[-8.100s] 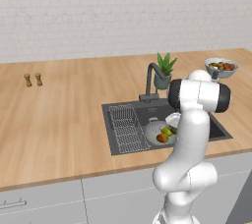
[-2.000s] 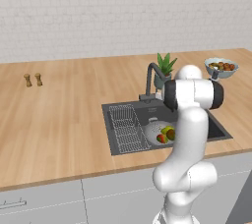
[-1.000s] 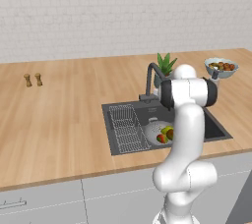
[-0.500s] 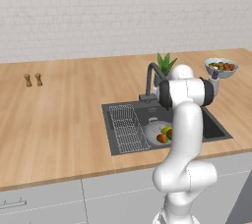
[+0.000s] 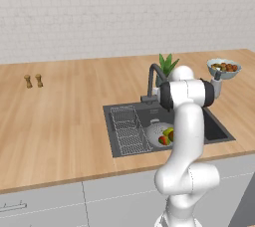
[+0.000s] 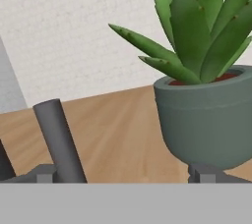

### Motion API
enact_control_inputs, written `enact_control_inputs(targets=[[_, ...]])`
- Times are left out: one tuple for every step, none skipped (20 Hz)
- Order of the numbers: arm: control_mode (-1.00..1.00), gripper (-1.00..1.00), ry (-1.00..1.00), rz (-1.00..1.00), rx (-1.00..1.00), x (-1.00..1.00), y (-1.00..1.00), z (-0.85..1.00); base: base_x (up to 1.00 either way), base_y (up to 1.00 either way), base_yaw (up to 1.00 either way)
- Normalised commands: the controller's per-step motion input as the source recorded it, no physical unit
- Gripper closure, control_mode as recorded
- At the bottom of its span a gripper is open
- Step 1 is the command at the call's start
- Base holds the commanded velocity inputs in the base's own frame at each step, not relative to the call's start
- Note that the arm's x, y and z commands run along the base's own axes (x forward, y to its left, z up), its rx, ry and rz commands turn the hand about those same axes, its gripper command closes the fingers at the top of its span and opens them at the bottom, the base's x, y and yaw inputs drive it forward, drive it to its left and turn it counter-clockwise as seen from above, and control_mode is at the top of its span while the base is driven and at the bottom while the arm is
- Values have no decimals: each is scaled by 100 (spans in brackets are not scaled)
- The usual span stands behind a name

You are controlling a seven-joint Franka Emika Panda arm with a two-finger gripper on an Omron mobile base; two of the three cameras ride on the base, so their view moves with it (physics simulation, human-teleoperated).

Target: Put the colander in the sink, put the pear, mango, mango in the colander, and turn on the sink faucet and pour water over the colander.

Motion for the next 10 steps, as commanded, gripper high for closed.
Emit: enact_control_inputs(targets=[[-100,-100,0,0,0,11,6,0,0,0,0],[-100,-100,0,0,0,9,6,0,0,0,0],[-100,-100,0,0,0,7,6,0,0,0,0],[-100,-100,0,0,0,5,4,0,0,0,0],[-100,-100,0,0,0,0,0,0,0,0,0],[-100,-100,0,0,0,0,0,0,0,0,0],[-100,-100,0,0,0,0,0,0,0,0,0],[-100,-100,0,0,0,0,0,0,0,0,0],[-100,-100,0,0,0,0,0,0,0,0,0],[-100,-100,0,0,0,0,0,0,0,0,0]])
